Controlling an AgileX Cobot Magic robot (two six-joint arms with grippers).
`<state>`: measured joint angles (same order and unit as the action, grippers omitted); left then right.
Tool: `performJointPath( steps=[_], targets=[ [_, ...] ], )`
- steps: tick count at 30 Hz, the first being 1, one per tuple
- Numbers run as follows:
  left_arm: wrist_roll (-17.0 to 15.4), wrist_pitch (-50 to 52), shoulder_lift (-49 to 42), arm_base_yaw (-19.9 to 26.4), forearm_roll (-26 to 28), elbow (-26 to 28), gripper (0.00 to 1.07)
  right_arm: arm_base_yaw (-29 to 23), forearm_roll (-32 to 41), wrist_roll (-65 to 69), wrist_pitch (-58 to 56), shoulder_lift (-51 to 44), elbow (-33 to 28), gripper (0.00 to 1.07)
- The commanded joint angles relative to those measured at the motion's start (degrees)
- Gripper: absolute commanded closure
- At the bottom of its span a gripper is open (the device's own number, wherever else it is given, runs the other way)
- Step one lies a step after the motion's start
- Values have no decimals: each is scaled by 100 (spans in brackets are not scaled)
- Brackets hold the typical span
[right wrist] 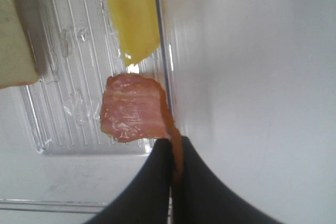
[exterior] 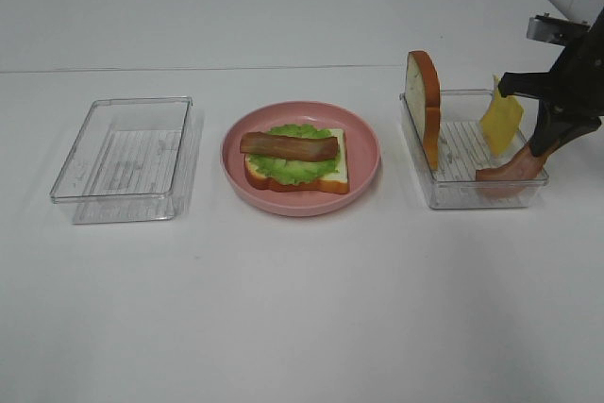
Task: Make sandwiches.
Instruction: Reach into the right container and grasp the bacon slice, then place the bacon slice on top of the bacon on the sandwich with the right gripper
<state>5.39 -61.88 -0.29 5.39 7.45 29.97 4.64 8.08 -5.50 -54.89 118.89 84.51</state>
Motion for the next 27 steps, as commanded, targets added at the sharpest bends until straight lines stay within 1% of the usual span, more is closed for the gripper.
performJointPath(
  steps=[1, 9, 14, 16, 17, 18, 19, 21, 22, 24, 25, 26, 27],
  targets=[
    [-52, 29, -103, -40, 40, -11, 6, 17, 23, 17, -97, 29, 29, 107],
    [-52, 29, -103, -40, 40, -11, 6, 17, 23, 17, -155, 29, 29, 107],
    [-52, 29, -103, -40, 40, -11, 6, 17, 34, 40, -424, -201, 29, 107],
    [-52, 29, -103, -40, 40, -11, 6, 17, 46, 223, -693, -504, 29, 107],
    [-52, 29, -103, -40, 40, -11, 6, 17, 46, 223, -693, -504, 29, 107],
    [-52, 29, -103, -40, 40, -11, 6, 17, 69, 321, -859, -733, 29, 107],
    [-52, 29, -103, -40, 40, -11, 6, 17, 69, 321, -859, -733, 29, 107],
    [-52, 29, -103, -40, 40, -11, 6, 11, 126, 321, -1083, -1163, 29, 107],
    [-52, 29, -103, -40, 40, -11, 6, 11, 126, 321, -1083, -1163, 29, 107],
    [-52, 29, -103, -40, 40, -11, 6, 11, 378, 315, -1197, -1587, 29, 107],
    [-52, 29, -103, -40, 40, -11, 6, 11, 378, 315, -1197, -1587, 29, 107],
    [-52, 29, -103, -40, 40, -11, 6, 0, 705, 229, -1243, -1851, 29, 107],
    [-52, 29, -103, -40, 40, -11, 6, 0, 705, 229, -1243, -1851, 29, 107]
  ],
)
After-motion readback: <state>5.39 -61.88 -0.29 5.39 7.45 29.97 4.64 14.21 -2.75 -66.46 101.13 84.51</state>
